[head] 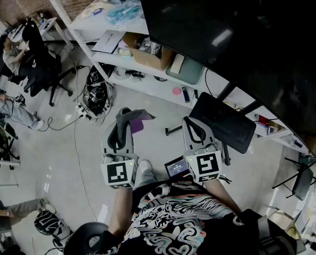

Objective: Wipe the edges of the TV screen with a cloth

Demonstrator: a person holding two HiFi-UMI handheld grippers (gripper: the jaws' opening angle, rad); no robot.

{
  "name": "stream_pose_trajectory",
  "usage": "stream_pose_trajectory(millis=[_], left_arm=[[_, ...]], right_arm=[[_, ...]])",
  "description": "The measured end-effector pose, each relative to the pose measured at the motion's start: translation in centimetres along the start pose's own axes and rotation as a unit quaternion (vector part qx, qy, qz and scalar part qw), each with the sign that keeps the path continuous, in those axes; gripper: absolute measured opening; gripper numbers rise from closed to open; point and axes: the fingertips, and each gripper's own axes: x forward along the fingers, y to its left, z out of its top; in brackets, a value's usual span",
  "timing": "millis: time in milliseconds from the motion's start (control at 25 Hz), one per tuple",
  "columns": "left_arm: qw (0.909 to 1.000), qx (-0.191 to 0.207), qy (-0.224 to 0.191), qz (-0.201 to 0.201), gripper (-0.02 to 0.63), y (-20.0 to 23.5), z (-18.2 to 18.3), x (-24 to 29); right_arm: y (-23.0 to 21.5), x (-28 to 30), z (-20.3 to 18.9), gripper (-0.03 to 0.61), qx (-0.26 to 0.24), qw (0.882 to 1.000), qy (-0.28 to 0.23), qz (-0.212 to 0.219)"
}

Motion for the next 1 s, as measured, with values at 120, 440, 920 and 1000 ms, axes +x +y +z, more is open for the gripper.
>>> stream_pose_trajectory(millis=[120, 440, 920, 1000], left_arm=[[1.0, -0.001, -0.004, -0.009, 0.098, -1.3, 0.7, 0.2], [0.9999, -0.011, -0.001, 0.0, 0.098, -1.5, 1.7, -0.7], [0.9996, -0.017, -0.014, 0.018, 0.098, -2.2, 2.1, 0.8], [0.9996, -0.021, -0.015, 0.013, 0.098, -2.0, 2.0, 1.5]], right_arm=[[-0.6, -0.5, 0.4, 0.029, -0.006, 1.0, -0.006, 0.001], [-0.9, -2.1, 1.4, 0.029, -0.02, 1.0, -0.005, -0.001], [-3.7, -4.1, 1.5, 0.03, 0.032, 0.996, -0.077, 0.02], [-4.3, -3.8, 1.6, 0.031, 0.047, 0.995, -0.085, 0.015]])
